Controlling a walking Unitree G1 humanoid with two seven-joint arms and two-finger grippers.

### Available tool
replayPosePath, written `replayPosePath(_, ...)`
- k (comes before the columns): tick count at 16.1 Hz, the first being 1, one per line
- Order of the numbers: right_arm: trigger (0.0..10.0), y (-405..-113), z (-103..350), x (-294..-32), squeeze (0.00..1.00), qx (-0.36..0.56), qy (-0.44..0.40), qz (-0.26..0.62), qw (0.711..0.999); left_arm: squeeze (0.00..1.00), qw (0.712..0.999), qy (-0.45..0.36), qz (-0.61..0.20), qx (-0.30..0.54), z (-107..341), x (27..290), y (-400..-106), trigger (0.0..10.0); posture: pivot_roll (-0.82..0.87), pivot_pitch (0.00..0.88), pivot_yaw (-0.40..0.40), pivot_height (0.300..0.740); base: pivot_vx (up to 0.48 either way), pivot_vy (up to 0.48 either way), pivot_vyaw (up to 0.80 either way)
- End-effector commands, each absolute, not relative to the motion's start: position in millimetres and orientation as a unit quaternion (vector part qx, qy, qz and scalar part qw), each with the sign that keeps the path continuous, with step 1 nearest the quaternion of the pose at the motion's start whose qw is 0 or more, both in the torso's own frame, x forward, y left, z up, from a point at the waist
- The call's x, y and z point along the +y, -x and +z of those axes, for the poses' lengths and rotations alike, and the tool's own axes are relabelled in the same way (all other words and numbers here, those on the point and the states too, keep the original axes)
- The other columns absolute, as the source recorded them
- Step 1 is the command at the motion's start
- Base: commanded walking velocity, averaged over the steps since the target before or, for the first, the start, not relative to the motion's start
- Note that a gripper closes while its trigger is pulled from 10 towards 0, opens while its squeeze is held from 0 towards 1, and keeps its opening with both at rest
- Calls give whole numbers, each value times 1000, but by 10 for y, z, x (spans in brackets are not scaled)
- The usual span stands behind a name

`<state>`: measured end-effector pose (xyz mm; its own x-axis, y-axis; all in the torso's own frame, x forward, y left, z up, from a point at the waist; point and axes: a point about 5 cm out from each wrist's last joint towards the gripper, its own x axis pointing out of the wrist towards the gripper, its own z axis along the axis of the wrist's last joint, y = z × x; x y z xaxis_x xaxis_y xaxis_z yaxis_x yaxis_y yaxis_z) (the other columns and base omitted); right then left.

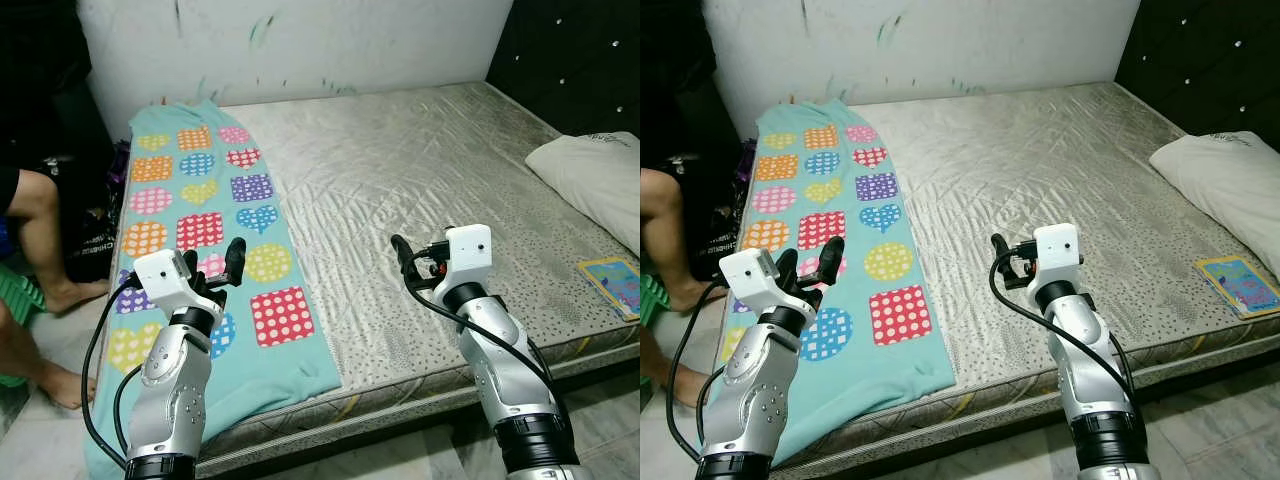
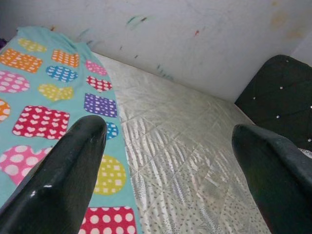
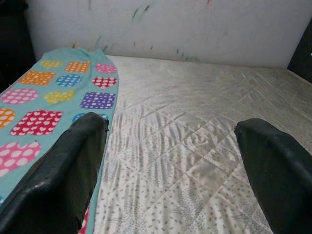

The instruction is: Clean up the room

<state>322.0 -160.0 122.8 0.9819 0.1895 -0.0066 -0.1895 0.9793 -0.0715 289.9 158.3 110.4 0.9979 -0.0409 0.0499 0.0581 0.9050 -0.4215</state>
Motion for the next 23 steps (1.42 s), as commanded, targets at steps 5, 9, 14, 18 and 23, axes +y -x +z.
replayPosePath(5,10000,-3229,1254,-1620,0,-6,37,91,995,0,977,211,-24,-17,1104,1571,-2915,10000,-60,0,-5,740,0,0,0)
replayPosePath(9,10000,-3229,1254,-1620,0,-6,37,91,995,0,977,211,-24,-17,1104,1571,-2915,10000,-60,0,-5,740,0,0,0)
replayPosePath(14,10000,-3250,1261,-1587,0,-9,40,91,995,0,979,203,-11,-16,1112,1597,-2949,10000,-54,0,-4,740,0,0,480)
replayPosePath(18,10000,-3283,1286,-1559,0,-14,37,93,995,0,979,203,-12,-19,1129,1604,-2970,10000,-60,0,9,740,0,0,342)
replayPosePath(23,10000,-3316,1317,-1512,0,-20,33,98,994,0,977,212,-22,-31,1165,1579,-2976,10000,-64,0,6,740,0,161,0)
